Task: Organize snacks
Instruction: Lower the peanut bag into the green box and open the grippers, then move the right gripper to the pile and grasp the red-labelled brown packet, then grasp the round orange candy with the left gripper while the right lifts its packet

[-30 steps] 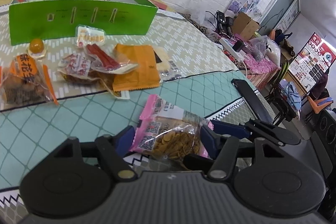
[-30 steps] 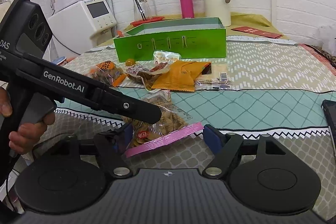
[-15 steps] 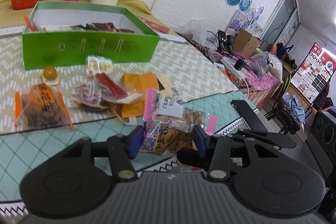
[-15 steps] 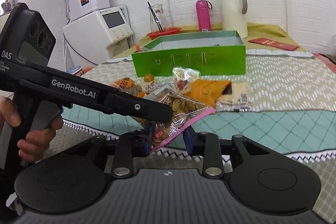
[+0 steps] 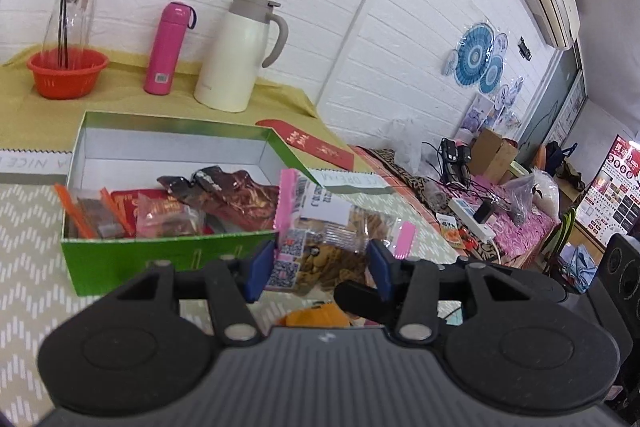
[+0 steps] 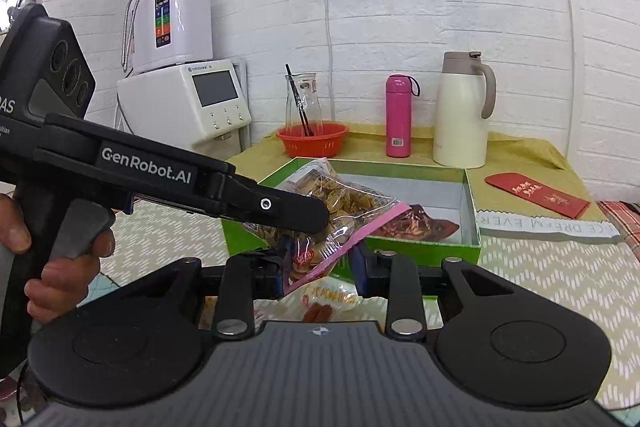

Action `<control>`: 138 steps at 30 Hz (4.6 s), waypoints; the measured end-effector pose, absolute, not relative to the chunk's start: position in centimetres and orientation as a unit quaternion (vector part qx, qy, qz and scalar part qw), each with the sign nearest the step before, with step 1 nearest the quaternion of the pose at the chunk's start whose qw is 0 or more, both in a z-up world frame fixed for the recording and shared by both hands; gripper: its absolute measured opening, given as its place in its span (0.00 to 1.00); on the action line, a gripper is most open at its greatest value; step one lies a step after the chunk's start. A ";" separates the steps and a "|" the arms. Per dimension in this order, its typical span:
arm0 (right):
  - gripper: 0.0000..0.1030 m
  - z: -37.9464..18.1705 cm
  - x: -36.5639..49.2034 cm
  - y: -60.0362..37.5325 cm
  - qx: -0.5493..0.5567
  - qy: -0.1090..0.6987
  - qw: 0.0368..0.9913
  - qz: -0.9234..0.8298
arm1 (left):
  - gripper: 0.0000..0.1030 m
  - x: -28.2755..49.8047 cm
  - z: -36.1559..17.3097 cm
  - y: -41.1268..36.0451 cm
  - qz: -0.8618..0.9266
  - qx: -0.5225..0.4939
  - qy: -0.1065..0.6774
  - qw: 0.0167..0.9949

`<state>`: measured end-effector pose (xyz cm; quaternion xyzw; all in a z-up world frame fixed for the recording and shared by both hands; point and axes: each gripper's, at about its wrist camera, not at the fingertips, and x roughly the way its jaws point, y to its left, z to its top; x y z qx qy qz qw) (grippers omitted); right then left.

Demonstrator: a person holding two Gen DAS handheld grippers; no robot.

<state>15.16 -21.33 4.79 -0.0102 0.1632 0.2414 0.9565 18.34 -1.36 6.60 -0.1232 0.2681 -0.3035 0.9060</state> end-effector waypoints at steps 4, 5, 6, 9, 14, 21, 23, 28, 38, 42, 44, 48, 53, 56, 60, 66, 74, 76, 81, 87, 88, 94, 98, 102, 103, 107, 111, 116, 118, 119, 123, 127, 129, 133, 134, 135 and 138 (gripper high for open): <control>0.53 4.7 18.2 -21.8 -0.010 0.167 0.958 0.233 | 0.46 21.8 6.5 -2.1 -0.299 -0.131 0.275 0.904; 0.53 4.5 18.9 -21.9 -0.010 0.168 0.958 0.231 | 0.46 22.6 6.3 -2.3 -0.298 -0.132 0.278 0.903; 0.53 4.4 19.6 -22.1 -0.010 0.170 0.958 0.229 | 0.46 23.4 6.1 -2.5 -0.298 -0.133 0.281 0.903; 0.53 3.8 21.5 -22.5 -0.006 0.178 0.958 0.224 | 0.47 25.4 5.5 -3.1 -0.292 -0.138 0.290 0.901; 0.52 2.8 23.8 -23.0 0.003 0.191 0.958 0.214 | 0.47 27.9 4.5 -4.3 -0.282 -0.135 0.302 0.901; 1.00 1.7 24.5 -22.6 -0.046 0.172 0.969 0.169 | 0.77 29.3 3.7 -3.5 -0.252 -0.170 0.293 0.907; 1.00 1.5 23.7 -22.5 -0.064 0.146 0.975 0.155 | 1.00 28.7 4.1 -3.3 -0.230 -0.157 0.281 0.918; 1.00 1.5 23.3 -22.5 -0.074 0.152 0.973 0.157 | 0.99 27.3 5.1 -3.6 -0.205 -0.113 0.254 0.938; 1.00 3.8 20.6 -22.4 -0.062 0.153 0.974 0.154 | 0.99 24.1 6.6 -2.5 -0.213 -0.122 0.260 0.934; 1.00 5.1 18.1 -22.9 -0.039 0.159 0.976 0.146 | 0.99 21.6 7.4 -1.7 -0.212 -0.130 0.268 0.931; 1.00 5.7 16.6 -23.2 -0.027 0.159 0.977 0.139 | 0.99 20.1 7.7 -1.3 -0.215 -0.132 0.270 0.929; 1.00 6.2 13.3 -23.7 -0.002 0.150 0.979 0.138 | 0.99 16.8 7.7 -0.4 -0.220 -0.136 0.285 0.923; 1.00 4.8 10.1 -23.6 0.028 0.159 0.977 0.140 | 0.99 13.0 6.0 0.9 -0.239 -0.142 0.299 0.913; 1.00 3.1 9.0 -22.8 0.019 0.185 0.975 0.122 | 0.99 10.9 4.5 1.9 -0.232 -0.136 0.303 0.914; 1.00 0.6 7.9 -22.2 0.039 0.191 0.975 0.111 | 0.99 8.9 2.3 3.4 -0.217 -0.129 0.318 0.914; 1.00 0.1 9.4 -21.1 0.074 0.237 0.956 0.159 | 0.99 7.2 -0.2 6.1 -0.193 -0.149 0.338 0.909; 1.00 0.3 10.2 -17.0 -0.011 0.215 0.953 0.211 | 0.99 7.2 0.3 8.2 -0.181 -0.148 0.319 0.919; 0.86 0.3 10.6 -15.8 -0.050 0.225 0.945 0.231 | 0.99 7.3 0.3 8.5 -0.180 -0.149 0.317 0.919; 0.51 -0.6 10.5 -14.5 -0.080 0.253 0.928 0.261 | 0.99 7.4 0.1 9.4 -0.174 -0.159 0.312 0.920; 0.51 -0.9 11.4 -14.7 -0.078 0.250 0.931 0.254 | 0.98 8.3 0.1 9.1 -0.188 -0.156 0.316 0.917; 0.52 -1.0 11.8 -14.6 -0.078 0.250 0.932 0.251 | 0.98 8.3 0.1 9.0 -0.195 -0.156 0.315 0.916; 0.58 -1.3 13.8 -13.9 -0.090 0.243 0.933 0.251 | 0.98 8.0 0.5 8.2 -0.211 -0.145 0.311 0.915; 0.75 -2.0 14.5 -13.5 -0.099 0.234 0.934 0.252 | 0.98 8.2 1.0 8.1 -0.217 -0.152 0.306 0.915; 0.95 -2.1 14.7 -13.4 -0.101 0.252 0.926 0.263 | 0.98 8.5 1.3 7.8 -0.218 -0.146 0.303 0.916; 0.93 -2.1 14.7 -13.4 -0.101 0.253 0.926 0.263 | 0.98 8.6 1.3 7.7 -0.218 -0.148 0.304 0.915; 0.66 -2.1 13.8 -13.4 -0.111 0.265 0.925 0.249 | 0.98 8.8 1.2 7.5 -0.219 -0.155 0.309 0.912; 0.66 -1.9 11.8 -13.5 -0.109 0.277 0.923 0.246 | 0.98 9.6 1.8 7.2 -0.221 -0.140 0.308 0.915; 0.67 -1.9 9.5 -13.8 -0.086 0.282 0.920 0.258 | 0.98 13.7 2.6 7.1 -0.223 -0.130 0.317 0.913; 0.68 -2.0 9.2 -13.9 -0.081 0.282 0.921 0.258 | 0.97 16.3 2.4 7.1 -0.219 -0.136 0.337 0.906; 0.68 -2.0 9.2 -13.9 -0.079 0.282 0.921 0.258 | 0.96 17.5 2.2 7.0 -0.214 -0.136 0.347 0.903; 0.68 -2.0 9.3 -13.9 -0.075 0.280 0.921 0.260 | 0.66 21.7 0.8 6.4 -0.214 -0.137 0.403 0.879; 0.70 -2.0 9.3 -13.8 -0.075 0.277 0.921 0.262 | 0.62 23.4 -0.3 5.7 -0.200 -0.131 0.431 0.870; 0.70 -2.0 9.3 -13.9 -0.073 0.277 0.921 0.263 | 0.62 23.7 -0.4 5.3 -0.192 -0.120 0.430 0.874; 0.71 -1.9 9.4 -13.9 -0.069 0.277 0.921 0.264 | 0.56 24.1 -0.5 4.6 -0.191 -0.099 0.433 0.875; 0.71 -1.9 9.5 -13.9 -0.068 0.277 0.921 0.264 | 0.52 24.1 -0.5 4.3 -0.186 -0.086 0.431 0.879; 0.71 -1.9 9.5 -13.8 -0.067 0.278 0.922 0.263 | 0.43 24.1 -0.5 4.1 -0.181 -0.073 0.431 0.881; 0.70 -2.1 9.8 -13.7 -0.062 0.278 0.922 0.263 | 0.27 24.2 -0.5 3.7 -0.176 -0.049 0.429 0.884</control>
